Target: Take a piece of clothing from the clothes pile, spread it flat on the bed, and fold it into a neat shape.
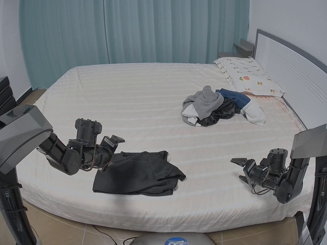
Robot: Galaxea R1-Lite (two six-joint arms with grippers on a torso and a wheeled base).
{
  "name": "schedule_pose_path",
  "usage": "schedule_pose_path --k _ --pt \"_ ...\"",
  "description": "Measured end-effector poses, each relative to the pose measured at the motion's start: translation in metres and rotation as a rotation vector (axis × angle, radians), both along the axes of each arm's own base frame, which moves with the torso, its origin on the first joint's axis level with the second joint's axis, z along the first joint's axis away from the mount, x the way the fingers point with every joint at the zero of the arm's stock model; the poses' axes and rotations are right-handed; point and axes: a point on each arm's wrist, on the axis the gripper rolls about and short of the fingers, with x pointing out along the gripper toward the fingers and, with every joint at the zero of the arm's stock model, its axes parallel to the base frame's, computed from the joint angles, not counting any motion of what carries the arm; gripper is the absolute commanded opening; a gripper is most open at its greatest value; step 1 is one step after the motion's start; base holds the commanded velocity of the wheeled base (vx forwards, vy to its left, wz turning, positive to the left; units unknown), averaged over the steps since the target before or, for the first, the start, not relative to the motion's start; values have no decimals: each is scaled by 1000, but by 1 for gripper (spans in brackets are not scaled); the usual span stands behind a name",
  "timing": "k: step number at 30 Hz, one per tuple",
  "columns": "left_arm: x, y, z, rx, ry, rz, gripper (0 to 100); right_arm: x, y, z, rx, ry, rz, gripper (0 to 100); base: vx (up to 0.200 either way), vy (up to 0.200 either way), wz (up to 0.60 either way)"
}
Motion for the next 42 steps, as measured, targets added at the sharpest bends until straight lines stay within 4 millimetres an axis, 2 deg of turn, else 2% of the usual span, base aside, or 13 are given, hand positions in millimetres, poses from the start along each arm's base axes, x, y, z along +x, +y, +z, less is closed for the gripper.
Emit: schedule_pose_path --k 6,12,17,21,28,34,42 --pt "2 29 -11 -19 30 55 100 -1 8 0 2 -1 21 100 0 200 0" --pt "5 38 -19 -30 50 63 100 1 15 8 5 -28 38 100 0 200 0" --pt "7 39 -26 -41 64 53 100 3 37 13 -9 -36 75 100 0 200 0" --pt "8 39 -29 -46 57 49 100 13 59 17 -19 -37 110 100 0 200 0" --pt "8 38 -34 -41 51 50 100 26 93 19 -16 -48 177 100 0 0 0" --pt "8 37 -37 -37 57 47 100 31 105 15 -14 -58 201 100 0 0 0" --pt "8 36 -38 -33 60 44 100 29 108 1 -34 -20 212 100 0 0 0"
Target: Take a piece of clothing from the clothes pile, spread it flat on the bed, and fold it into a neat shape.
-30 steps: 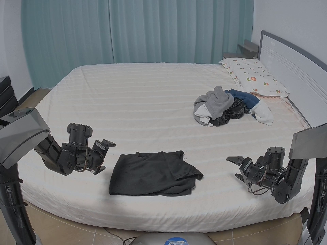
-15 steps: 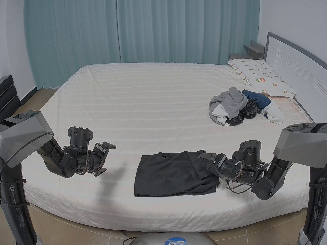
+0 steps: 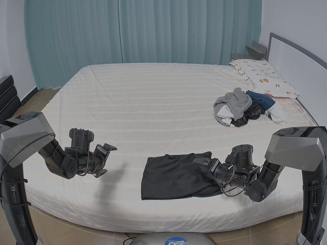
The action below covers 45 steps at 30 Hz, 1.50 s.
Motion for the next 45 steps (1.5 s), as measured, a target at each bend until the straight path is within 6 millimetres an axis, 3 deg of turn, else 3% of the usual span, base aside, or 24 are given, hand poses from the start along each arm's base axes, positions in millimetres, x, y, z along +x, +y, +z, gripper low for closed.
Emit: schedule_pose_path --k 26,36,45 --pt "0 -3 -3 19 4 6 100 -9 20 -23 -207 -93 0 100 0 0 0" --pt "-1 -5 -5 24 8 6 100 17 15 -13 -208 -203 -164 100 0 0 0" --pt "-1 -5 -5 25 8 5 100 46 -21 0 -155 -313 -298 100 0 0 0"
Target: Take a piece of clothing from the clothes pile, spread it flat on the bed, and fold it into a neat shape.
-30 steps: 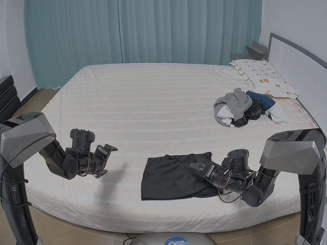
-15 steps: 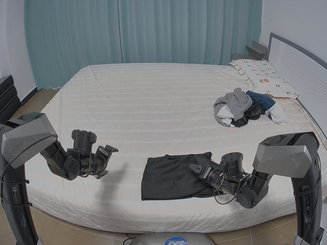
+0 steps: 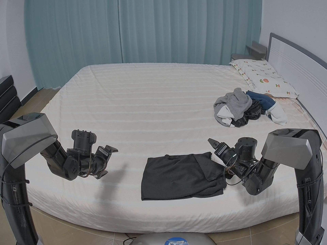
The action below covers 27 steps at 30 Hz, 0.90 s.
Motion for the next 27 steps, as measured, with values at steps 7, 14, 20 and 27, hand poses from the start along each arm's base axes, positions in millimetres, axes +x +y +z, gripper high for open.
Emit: schedule_pose_path --k 7,14,20,27 --pt "0 0 0 0 0 0 100 -6 -12 1 39 4 26 100 0 0 0" --pt "0 0 0 0 0 0 100 -43 -19 -2 74 111 188 100 0 0 0" --pt "0 0 0 0 1 0 100 -67 -24 -1 89 182 291 100 0 0 0" --pt "0 0 -1 0 2 0 100 -74 -23 -3 57 208 312 100 0 0 0"
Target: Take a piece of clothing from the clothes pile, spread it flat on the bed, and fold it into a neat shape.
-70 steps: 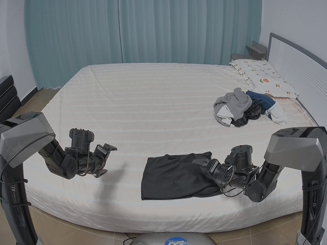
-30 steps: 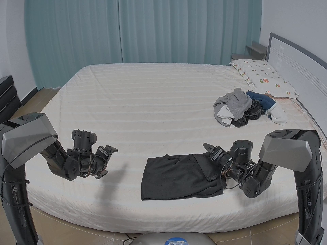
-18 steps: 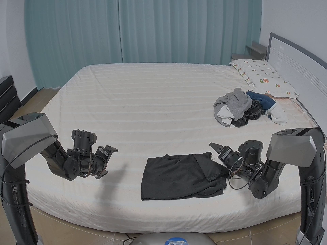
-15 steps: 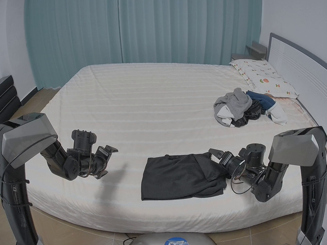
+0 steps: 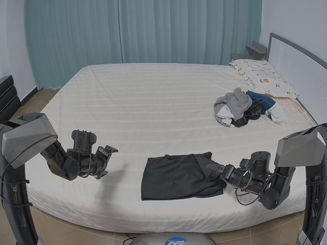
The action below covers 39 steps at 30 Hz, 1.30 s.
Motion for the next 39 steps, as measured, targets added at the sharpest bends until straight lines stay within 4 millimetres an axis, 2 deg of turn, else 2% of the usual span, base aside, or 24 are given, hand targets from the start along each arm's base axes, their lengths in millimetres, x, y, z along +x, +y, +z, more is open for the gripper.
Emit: schedule_pose_path --k 19,27,28,34,39 --pt "0 0 0 5 -1 2 100 2 4 -20 -66 21 25 100 0 0 0" --pt "0 -2 -2 15 0 7 100 13 13 -23 -85 28 4 100 0 0 0" --pt "0 -2 -2 15 1 7 100 14 13 -23 -84 27 4 0 0 0 0" --pt "1 -3 -2 14 -7 6 100 19 15 -20 -89 2 -31 0 0 0 0" --pt "1 -3 -2 14 -13 7 100 26 9 -17 -76 -14 -61 0 0 0 0"
